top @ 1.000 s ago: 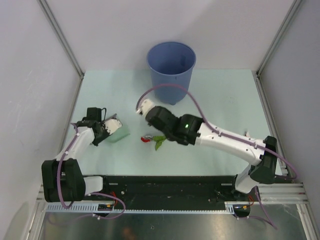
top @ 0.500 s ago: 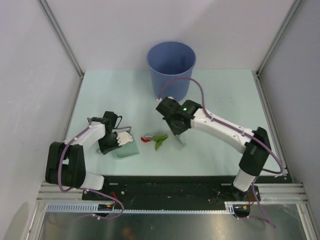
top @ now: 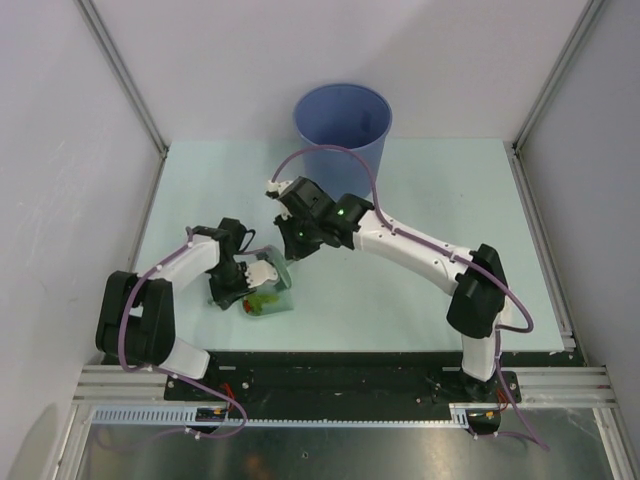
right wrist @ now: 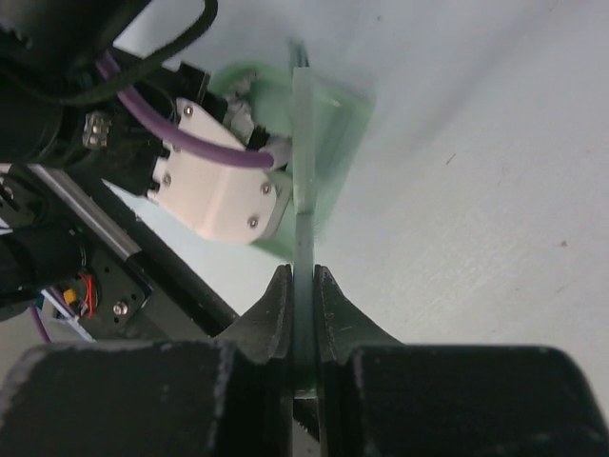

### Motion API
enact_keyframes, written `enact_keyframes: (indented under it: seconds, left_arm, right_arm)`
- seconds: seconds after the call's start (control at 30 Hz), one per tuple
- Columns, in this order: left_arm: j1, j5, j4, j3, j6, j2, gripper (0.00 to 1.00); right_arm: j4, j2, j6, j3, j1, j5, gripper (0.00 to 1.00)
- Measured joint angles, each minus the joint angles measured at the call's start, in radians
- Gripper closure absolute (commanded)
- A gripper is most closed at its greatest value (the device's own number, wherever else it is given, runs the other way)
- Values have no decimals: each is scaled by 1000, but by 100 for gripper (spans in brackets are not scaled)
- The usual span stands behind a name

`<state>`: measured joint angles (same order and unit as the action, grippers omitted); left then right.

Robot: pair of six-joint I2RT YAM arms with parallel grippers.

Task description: Sweep away the paper scraps from the table

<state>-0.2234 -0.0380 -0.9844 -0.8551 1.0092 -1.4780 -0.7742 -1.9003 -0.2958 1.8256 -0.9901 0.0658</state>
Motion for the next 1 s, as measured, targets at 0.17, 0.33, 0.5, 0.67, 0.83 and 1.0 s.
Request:
enact_keyframes:
  seconds: [0.17,0.33,0.5,0.67,0.83,1.0]
  left_arm:
    - [-4,-101,-17,-11,-11,8,100]
    - [-4,-214,-32,-86,-68,9,100]
    - [-4,-290,-35,-183,-151,19,100]
    - [-4,-334,-56,-301,-236,42,100]
    - [-4,-338,-80,-519,-342,68,100]
    - [-23,-293,-85,-859,-455,12,100]
  right_arm:
    - [5,29,19,8,-4,-113,100]
    - [-45,176,55,8,-19,-338,100]
    - [-54,412,79,-3,-4,-508,100]
    - [-28,669,74,-159,158,-539,100]
    - [-38,778,53,-355,354,-494,100]
    - [-54,776,53,-473,493,-430,100]
